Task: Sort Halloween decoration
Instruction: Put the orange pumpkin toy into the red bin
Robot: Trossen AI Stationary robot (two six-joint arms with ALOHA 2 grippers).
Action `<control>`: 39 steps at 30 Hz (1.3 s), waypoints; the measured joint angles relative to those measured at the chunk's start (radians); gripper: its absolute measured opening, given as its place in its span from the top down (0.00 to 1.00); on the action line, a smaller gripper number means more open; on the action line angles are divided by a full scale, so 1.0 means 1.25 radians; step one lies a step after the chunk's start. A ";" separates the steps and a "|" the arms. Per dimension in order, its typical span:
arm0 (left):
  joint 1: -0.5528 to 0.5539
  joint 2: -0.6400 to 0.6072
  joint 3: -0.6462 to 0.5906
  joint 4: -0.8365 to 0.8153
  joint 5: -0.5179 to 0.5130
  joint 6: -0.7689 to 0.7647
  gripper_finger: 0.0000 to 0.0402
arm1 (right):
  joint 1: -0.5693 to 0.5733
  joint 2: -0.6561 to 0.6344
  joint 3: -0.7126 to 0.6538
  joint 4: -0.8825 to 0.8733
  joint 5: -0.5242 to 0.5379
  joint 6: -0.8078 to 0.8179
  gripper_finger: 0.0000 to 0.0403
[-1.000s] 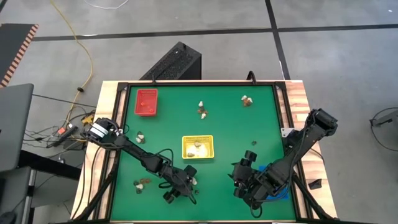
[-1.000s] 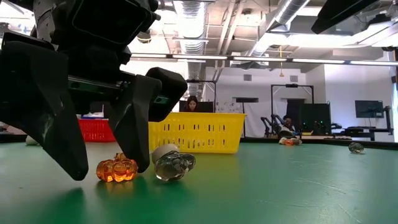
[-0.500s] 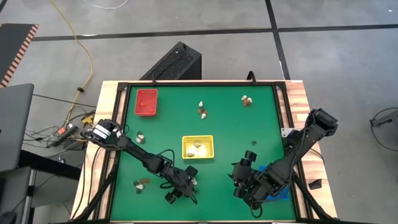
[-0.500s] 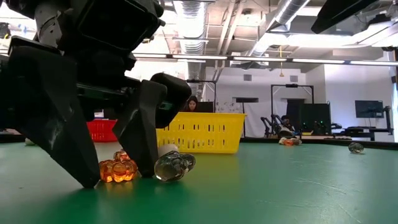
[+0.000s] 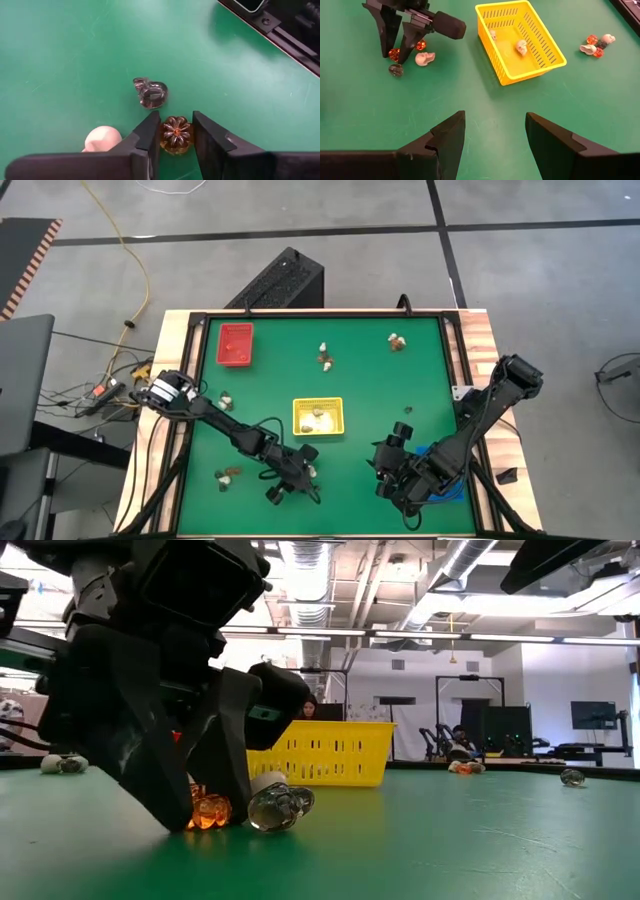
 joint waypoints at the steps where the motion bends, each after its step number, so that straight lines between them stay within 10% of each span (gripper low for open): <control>1: 0.002 -0.006 0.000 -0.001 0.004 -0.007 0.79 | 0.000 0.000 0.000 0.000 0.000 0.000 0.41; 12: 0.018 -0.263 -0.017 -0.099 0.038 0.030 0.79 | 0.000 0.000 0.000 0.007 -0.001 0.001 0.41; 28: 0.488 -0.949 -0.399 -0.346 -0.594 -0.200 0.78 | -0.016 0.000 0.000 0.026 -0.001 -0.021 0.41; 39: 0.851 -0.901 -0.441 -0.377 -0.447 -0.257 0.76 | -0.069 0.000 0.000 0.020 -0.001 -0.024 0.41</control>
